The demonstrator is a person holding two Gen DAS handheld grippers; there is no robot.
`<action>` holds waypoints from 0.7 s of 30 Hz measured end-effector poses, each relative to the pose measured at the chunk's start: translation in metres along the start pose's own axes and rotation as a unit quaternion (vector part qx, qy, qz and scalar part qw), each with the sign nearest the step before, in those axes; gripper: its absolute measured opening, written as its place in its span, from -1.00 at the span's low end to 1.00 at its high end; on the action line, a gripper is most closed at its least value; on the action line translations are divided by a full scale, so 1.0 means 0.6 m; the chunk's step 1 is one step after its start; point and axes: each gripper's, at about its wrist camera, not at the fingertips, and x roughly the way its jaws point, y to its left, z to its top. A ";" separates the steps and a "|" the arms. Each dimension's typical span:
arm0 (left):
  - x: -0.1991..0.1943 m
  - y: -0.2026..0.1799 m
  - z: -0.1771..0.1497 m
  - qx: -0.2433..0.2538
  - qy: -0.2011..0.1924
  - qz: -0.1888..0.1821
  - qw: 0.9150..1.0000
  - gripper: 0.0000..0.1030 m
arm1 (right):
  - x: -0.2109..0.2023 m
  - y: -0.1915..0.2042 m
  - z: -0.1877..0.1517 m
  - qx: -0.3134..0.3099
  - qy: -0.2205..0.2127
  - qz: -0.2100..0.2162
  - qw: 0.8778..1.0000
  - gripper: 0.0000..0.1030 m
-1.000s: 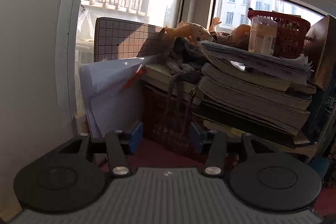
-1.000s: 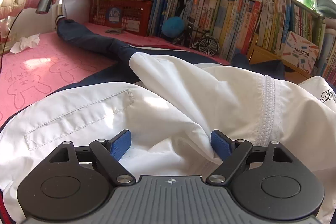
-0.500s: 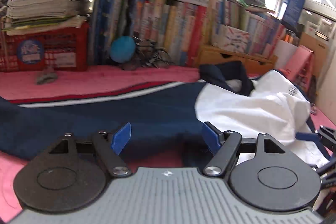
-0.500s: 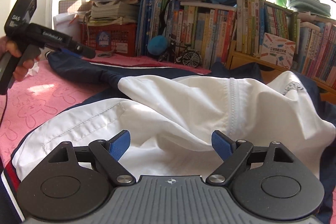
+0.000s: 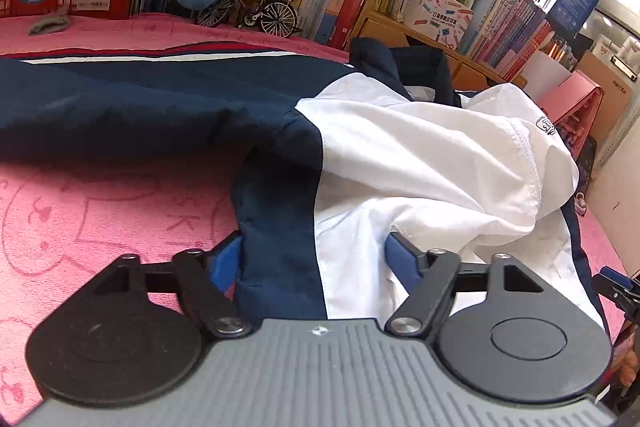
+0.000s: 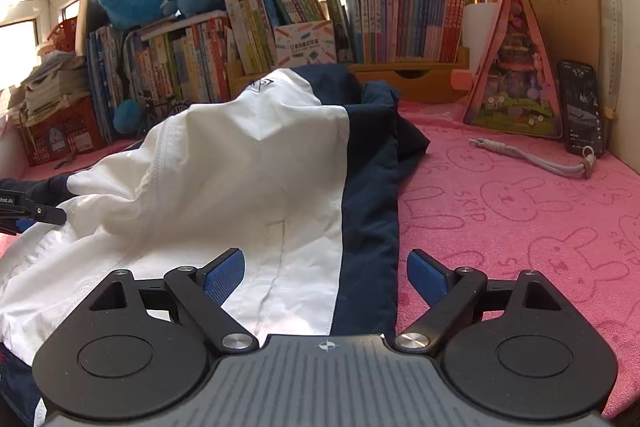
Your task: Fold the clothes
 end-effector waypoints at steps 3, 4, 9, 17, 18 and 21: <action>-0.016 -0.009 -0.006 0.002 -0.003 -0.012 1.000 -0.74 | 0.027 -0.010 -0.009 0.028 0.020 0.021 0.999 0.64; -0.021 -0.013 -0.008 0.003 -0.004 -0.016 1.000 -0.82 | 0.037 -0.012 -0.011 0.042 0.027 0.029 0.998 0.41; -0.085 -0.025 -0.010 -0.005 -0.046 -0.035 0.998 -0.90 | 0.039 -0.022 0.003 0.107 0.032 0.106 0.988 -0.61; -0.204 0.008 -0.025 -0.040 -0.112 -0.010 0.993 -0.89 | -0.035 0.018 0.022 0.074 0.005 0.202 0.976 -0.66; -0.206 0.016 -0.032 -0.047 -0.105 -0.004 0.993 -0.89 | -0.040 0.020 0.021 0.067 0.010 0.204 0.977 -0.66; -0.204 0.034 -0.059 -0.044 -0.058 0.020 0.997 -0.85 | -0.048 0.017 0.010 0.043 0.039 0.184 0.981 -0.66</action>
